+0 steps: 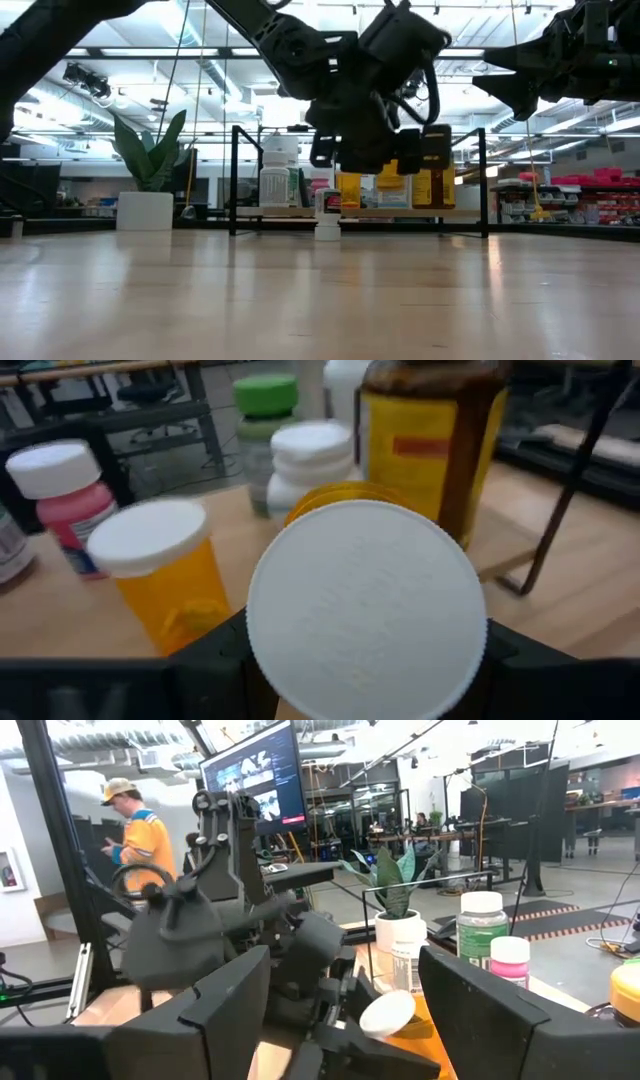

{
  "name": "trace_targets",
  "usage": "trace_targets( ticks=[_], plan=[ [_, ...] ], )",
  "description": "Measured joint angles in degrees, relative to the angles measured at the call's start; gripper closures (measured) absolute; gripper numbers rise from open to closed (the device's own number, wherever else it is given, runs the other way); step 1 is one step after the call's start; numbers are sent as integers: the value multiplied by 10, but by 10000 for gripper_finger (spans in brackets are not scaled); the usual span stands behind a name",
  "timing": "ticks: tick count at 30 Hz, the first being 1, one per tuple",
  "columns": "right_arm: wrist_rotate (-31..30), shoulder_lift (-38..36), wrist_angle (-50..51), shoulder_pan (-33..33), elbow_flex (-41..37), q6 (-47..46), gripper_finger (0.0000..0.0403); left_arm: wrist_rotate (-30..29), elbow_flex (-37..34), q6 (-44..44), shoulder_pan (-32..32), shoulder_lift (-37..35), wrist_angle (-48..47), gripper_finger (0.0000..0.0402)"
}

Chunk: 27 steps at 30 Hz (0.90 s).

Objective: Pick and place medicine bottles onto shelf by color
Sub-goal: Put the orange pill bottle on the shelf aligned with the other orange pill bottle

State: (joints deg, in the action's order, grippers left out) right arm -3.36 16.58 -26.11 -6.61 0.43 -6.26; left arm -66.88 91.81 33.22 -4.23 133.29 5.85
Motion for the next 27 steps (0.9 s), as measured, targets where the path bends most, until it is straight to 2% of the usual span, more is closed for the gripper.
trace_targets(
  ticks=[13,27],
  plan=[
    [0,0,0,0,0,0,138,-4,0,125,5,-2,-134,209],
    [0,0,0,0,0,0,138,-12,-1,190,9,-15,-230,209]
  ],
)
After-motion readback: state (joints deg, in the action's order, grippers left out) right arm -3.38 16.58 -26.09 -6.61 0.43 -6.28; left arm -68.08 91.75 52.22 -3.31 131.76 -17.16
